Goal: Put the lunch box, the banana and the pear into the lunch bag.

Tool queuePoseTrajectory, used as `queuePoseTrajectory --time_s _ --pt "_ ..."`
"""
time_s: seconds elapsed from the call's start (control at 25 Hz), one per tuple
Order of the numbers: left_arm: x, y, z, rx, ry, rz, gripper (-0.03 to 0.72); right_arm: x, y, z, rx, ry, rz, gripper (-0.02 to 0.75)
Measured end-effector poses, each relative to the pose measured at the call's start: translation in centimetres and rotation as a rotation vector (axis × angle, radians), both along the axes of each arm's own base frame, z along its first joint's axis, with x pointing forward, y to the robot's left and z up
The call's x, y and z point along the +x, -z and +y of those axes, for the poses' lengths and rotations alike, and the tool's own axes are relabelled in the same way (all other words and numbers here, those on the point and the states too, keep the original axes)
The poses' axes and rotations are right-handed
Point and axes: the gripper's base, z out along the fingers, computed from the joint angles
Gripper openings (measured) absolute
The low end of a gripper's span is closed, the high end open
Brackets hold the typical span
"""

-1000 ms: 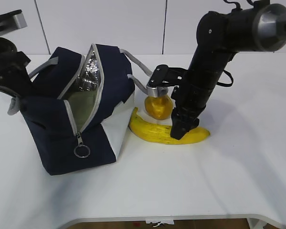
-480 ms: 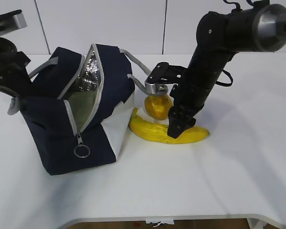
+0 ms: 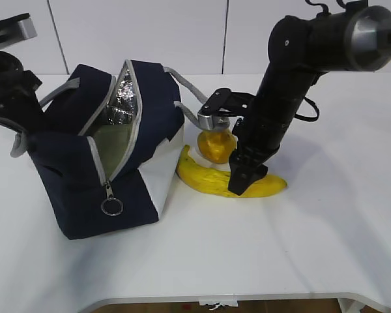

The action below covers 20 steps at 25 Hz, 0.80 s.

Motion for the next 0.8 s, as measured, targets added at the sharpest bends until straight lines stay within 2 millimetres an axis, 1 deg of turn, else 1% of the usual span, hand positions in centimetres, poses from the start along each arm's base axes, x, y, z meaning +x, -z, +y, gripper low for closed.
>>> queuePoseTrajectory --time_s 0.8 --pt "0.15 -0.01 0.01 0.001 -0.008 -0.015 0.007 0.22 0.16 0.04 0.003 0.031 -0.011 0.475"
